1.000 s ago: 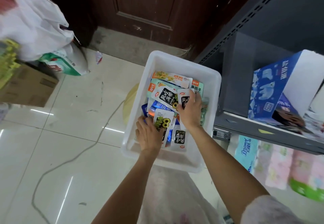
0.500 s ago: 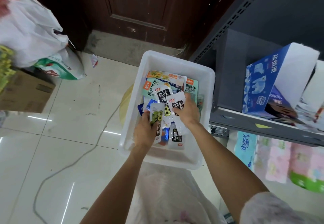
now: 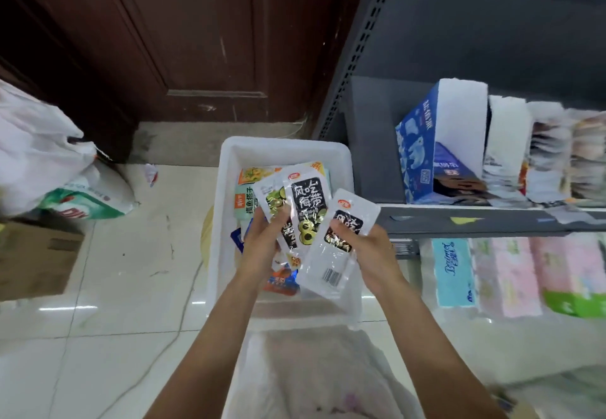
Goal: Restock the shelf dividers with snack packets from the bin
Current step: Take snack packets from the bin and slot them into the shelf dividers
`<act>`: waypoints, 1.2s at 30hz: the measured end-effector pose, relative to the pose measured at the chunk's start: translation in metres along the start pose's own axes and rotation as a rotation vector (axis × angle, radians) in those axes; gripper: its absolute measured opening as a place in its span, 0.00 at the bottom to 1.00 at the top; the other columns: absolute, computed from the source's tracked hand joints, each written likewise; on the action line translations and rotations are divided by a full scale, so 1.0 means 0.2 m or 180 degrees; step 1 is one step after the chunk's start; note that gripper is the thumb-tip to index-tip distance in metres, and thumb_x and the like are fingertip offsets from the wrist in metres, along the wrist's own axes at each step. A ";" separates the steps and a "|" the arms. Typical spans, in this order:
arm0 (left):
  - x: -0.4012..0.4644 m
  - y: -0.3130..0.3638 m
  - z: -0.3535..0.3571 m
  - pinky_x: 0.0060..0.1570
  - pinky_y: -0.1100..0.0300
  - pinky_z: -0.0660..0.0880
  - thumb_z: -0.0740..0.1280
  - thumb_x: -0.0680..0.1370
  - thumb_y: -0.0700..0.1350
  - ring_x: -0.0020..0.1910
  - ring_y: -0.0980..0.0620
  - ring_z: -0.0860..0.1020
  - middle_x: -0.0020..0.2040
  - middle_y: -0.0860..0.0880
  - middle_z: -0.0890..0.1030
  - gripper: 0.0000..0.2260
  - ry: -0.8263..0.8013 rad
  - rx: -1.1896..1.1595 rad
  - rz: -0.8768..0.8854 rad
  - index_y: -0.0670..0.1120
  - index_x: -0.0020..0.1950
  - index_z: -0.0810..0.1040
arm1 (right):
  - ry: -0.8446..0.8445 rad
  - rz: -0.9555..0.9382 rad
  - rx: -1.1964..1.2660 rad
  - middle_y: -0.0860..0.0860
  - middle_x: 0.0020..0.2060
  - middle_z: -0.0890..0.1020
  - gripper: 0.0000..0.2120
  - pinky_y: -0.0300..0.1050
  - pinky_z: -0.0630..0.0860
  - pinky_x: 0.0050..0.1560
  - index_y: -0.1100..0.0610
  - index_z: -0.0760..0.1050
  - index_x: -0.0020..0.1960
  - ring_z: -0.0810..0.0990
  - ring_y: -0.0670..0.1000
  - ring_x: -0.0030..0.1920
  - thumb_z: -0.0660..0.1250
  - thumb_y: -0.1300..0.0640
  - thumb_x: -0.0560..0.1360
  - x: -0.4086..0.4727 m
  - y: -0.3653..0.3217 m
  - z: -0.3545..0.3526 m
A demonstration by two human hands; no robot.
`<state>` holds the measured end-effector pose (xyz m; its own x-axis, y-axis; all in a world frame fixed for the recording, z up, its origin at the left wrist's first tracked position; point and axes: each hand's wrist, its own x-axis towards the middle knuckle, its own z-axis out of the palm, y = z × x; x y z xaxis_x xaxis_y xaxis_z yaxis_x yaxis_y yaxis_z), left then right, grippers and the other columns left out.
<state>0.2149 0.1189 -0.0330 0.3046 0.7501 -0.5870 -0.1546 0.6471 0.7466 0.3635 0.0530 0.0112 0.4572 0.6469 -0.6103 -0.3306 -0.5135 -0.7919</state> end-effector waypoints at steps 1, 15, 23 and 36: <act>-0.02 0.01 0.03 0.55 0.50 0.76 0.70 0.74 0.50 0.57 0.51 0.80 0.58 0.52 0.81 0.23 -0.0118 0.0149 0.0104 0.53 0.68 0.70 | 0.0009 -0.0001 0.0027 0.50 0.41 0.85 0.06 0.44 0.79 0.46 0.56 0.80 0.47 0.84 0.49 0.43 0.72 0.63 0.71 -0.02 0.00 -0.01; -0.29 -0.05 0.51 0.45 0.73 0.74 0.63 0.80 0.41 0.51 0.67 0.78 0.52 0.66 0.80 0.18 -0.0556 0.1559 0.1091 0.61 0.63 0.66 | 0.0546 -0.0453 0.0609 0.49 0.54 0.80 0.12 0.44 0.75 0.55 0.51 0.72 0.63 0.79 0.47 0.52 0.58 0.54 0.81 -0.19 -0.22 -0.36; -0.46 -0.22 0.98 0.49 0.73 0.71 0.56 0.83 0.40 0.53 0.67 0.76 0.56 0.64 0.77 0.16 -0.0706 0.1713 0.1347 0.58 0.67 0.65 | -0.1203 -0.0370 0.2157 0.53 0.56 0.79 0.27 0.40 0.77 0.49 0.52 0.66 0.72 0.80 0.49 0.51 0.54 0.69 0.76 -0.23 -0.27 -0.79; -0.70 -0.43 1.54 0.57 0.59 0.76 0.66 0.73 0.45 0.58 0.54 0.79 0.57 0.55 0.82 0.21 -0.0593 0.1140 0.1007 0.52 0.66 0.71 | -0.0179 -0.1555 -0.0395 0.43 0.44 0.80 0.41 0.39 0.78 0.44 0.44 0.56 0.72 0.81 0.40 0.44 0.76 0.58 0.68 -0.21 -0.24 -1.52</act>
<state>0.4751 -0.0831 0.0818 0.4625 0.8434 -0.2737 0.0556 0.2804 0.9583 0.6115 -0.1219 0.0806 0.4877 0.8559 -0.1721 0.0130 -0.2041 -0.9789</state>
